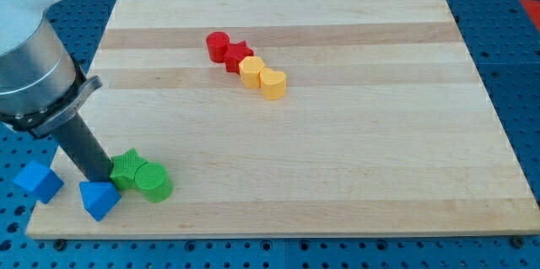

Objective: Push the green star and the green circle to the bottom center of the board

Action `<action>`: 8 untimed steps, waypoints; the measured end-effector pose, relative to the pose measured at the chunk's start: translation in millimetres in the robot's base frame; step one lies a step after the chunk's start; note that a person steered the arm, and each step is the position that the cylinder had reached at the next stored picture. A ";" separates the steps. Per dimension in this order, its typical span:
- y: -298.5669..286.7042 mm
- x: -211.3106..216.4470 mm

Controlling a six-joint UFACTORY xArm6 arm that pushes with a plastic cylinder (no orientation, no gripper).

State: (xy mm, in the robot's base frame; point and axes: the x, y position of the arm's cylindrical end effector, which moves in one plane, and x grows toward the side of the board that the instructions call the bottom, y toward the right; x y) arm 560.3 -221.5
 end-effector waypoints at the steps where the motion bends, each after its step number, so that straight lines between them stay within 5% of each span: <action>1: 2.1 2.8; 5: 151.0 6.4; 8: 176.7 45.2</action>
